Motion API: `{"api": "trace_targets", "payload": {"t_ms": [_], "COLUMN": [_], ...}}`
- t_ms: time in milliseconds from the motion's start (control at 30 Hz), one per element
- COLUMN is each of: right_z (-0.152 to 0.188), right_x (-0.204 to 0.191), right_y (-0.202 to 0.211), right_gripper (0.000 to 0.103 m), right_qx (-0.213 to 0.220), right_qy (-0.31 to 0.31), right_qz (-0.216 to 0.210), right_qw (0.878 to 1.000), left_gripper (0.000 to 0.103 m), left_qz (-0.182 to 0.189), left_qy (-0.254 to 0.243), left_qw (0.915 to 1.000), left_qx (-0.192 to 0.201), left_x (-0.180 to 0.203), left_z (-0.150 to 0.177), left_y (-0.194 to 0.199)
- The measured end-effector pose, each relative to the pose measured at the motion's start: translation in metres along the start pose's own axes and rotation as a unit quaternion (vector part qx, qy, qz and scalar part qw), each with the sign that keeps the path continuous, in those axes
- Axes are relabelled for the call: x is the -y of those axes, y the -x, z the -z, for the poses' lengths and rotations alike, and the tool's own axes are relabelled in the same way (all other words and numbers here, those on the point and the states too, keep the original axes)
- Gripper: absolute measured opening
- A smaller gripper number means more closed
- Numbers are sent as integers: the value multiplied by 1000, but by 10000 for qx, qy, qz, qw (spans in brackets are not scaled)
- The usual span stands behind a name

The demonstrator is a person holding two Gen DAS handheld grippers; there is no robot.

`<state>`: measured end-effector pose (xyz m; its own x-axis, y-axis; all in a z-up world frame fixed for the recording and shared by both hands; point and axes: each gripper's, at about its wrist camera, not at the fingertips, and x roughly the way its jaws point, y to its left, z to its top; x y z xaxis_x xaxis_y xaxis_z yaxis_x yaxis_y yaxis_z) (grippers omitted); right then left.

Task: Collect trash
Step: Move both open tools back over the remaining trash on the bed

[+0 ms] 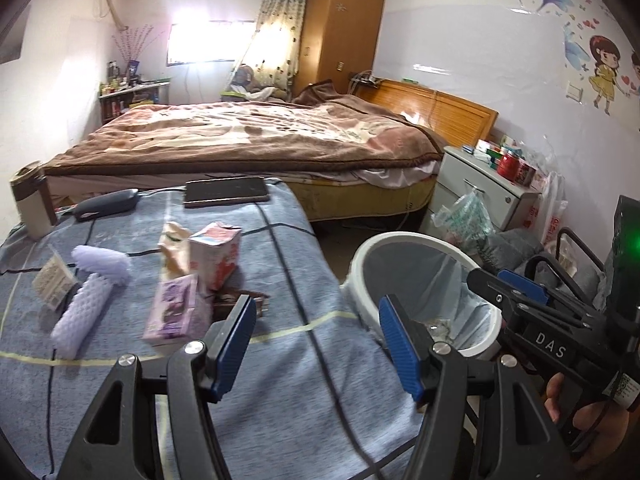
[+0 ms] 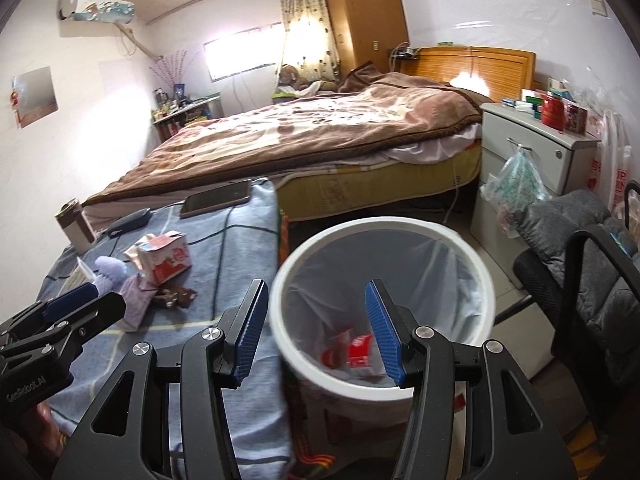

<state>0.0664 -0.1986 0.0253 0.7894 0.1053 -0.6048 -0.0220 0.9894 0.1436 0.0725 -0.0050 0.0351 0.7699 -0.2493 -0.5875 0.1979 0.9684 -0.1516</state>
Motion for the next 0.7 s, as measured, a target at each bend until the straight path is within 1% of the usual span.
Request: {"api": "trace_targets", "payload": {"t_ms": [100,200,433,567,700], "right_z": [2,4,8,10,12], "right_x": [-13,-26,-54,-70,-86], "right_y": [-2,-3,-13,-22,-29], "right_gripper": [53,53,53,53,53], "right_qx": [-23,-40,-146,-230,-332], "right_qy": [89,197,403,549,626], "right_qz": [-94,-186,-378,-476,-639], "right_qw": [9999,9996,9984,9971,9954], "left_gripper": [66,66,66,66,66], "left_qz": [-101,-311,-832,-959,-1088], "left_qy": [108,120,352,602,733], "left_qw": [9999,9994,9959,9936,9913], "left_qx": [44,80,40,23,53], "left_x": [-15,-31,-79,-106,-126], "left_z": [1,5,17,23,27], "left_y": [7,13,23,27,33]}}
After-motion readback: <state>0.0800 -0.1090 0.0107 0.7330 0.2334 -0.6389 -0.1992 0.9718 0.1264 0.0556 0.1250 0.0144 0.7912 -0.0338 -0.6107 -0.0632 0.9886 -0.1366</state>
